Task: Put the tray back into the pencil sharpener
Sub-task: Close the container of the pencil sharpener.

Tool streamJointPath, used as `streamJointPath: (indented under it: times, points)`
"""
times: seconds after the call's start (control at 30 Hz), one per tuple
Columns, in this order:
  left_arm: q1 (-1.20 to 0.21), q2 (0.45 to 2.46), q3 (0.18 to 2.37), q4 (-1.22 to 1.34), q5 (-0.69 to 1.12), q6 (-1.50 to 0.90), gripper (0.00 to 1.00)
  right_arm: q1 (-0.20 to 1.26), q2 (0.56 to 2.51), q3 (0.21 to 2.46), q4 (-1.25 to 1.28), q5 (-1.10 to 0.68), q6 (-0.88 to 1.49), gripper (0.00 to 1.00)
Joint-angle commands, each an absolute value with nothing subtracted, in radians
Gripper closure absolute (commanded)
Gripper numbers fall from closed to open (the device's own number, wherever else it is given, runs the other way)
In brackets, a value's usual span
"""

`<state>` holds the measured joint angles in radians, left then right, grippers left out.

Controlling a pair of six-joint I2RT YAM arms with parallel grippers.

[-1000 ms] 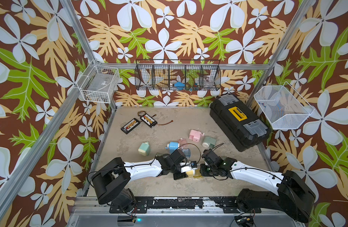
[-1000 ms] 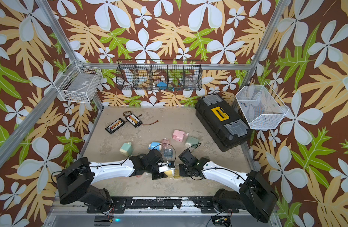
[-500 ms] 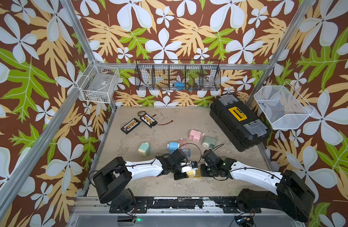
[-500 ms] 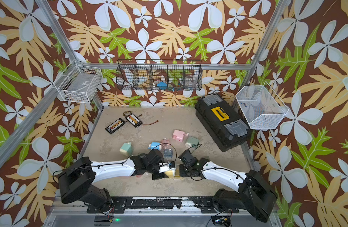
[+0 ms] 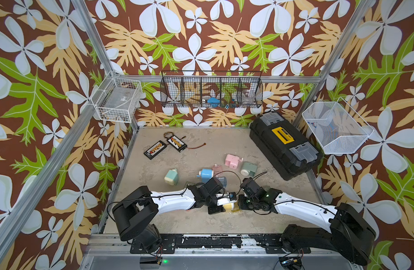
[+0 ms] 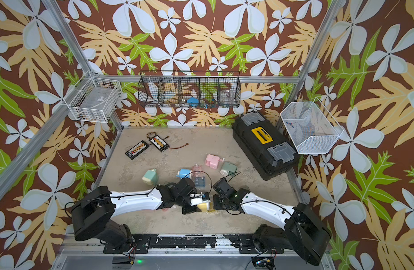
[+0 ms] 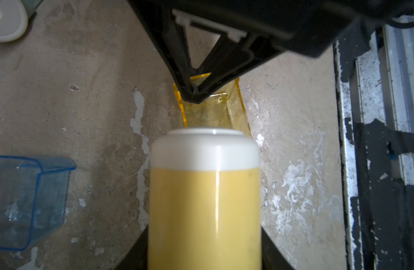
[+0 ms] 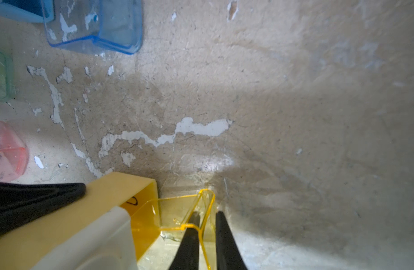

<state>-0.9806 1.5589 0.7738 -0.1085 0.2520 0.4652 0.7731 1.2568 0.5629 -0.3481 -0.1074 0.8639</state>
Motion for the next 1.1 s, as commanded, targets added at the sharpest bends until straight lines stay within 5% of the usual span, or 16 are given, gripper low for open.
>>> streamJointPath:
  times: [0.0,0.7,0.97,1.07]
  points:
    - [-0.984,1.562,0.771,-0.158,0.244,0.469,0.76,0.775,1.255,0.565,-0.356,-0.093,0.891,0.81]
    - [-0.984,1.578,0.781,-0.174,0.244,0.477,0.75,0.775,1.243,0.548,-0.278,-0.153,0.905,0.86]
    - [-0.983,1.589,0.785,-0.170,0.226,0.479,0.75,0.739,1.160,0.498,-0.232,-0.204,0.918,0.76]
    - [-0.983,1.582,0.782,-0.170,0.218,0.480,0.76,0.706,1.085,0.470,-0.248,-0.204,0.917,0.65]
